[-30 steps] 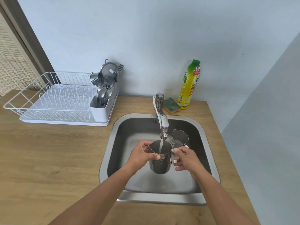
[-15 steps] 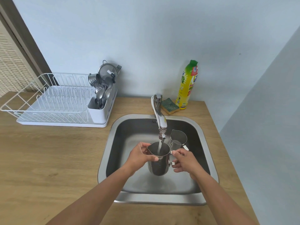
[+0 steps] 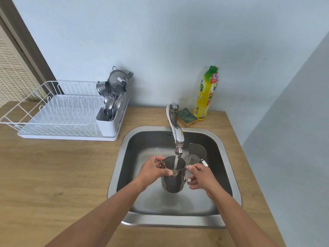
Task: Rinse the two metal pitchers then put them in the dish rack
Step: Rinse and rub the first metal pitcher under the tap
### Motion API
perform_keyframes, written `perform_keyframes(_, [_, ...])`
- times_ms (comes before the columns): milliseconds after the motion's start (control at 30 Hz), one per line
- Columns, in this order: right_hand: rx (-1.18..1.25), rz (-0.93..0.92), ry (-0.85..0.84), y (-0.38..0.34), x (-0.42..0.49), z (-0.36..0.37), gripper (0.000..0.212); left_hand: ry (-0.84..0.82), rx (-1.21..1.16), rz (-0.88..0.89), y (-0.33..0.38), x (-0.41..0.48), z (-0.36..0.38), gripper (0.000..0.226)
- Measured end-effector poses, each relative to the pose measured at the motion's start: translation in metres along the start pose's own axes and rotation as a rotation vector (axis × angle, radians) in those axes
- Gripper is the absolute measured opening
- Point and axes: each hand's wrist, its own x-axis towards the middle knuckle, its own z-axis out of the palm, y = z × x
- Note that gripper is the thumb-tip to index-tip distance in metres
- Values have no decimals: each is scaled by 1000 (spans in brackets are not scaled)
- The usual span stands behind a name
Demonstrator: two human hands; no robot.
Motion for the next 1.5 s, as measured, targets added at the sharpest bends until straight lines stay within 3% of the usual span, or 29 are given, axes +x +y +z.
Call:
perform_keyframes(200, [-4, 25, 14, -1, 1, 2, 18, 3, 44, -20, 4, 6, -1, 66])
perform_keyframes(467, [-103, 72, -45, -11, 3, 3, 21, -21, -116, -118, 10, 13, -4, 60])
perform_keyframes(733, [-312, 115, -45, -21, 5, 7, 32, -45, -111, -233, 14, 8, -3, 28])
perform_keyframes(1167, [-292, 248, -62, -26, 22, 8, 42, -17, -71, -361, 10, 10, -2, 49])
perform_keyframes(1500, [-197, 249, -21, -28, 23, 7, 39, -26, -96, -331, 18, 10, -2, 39])
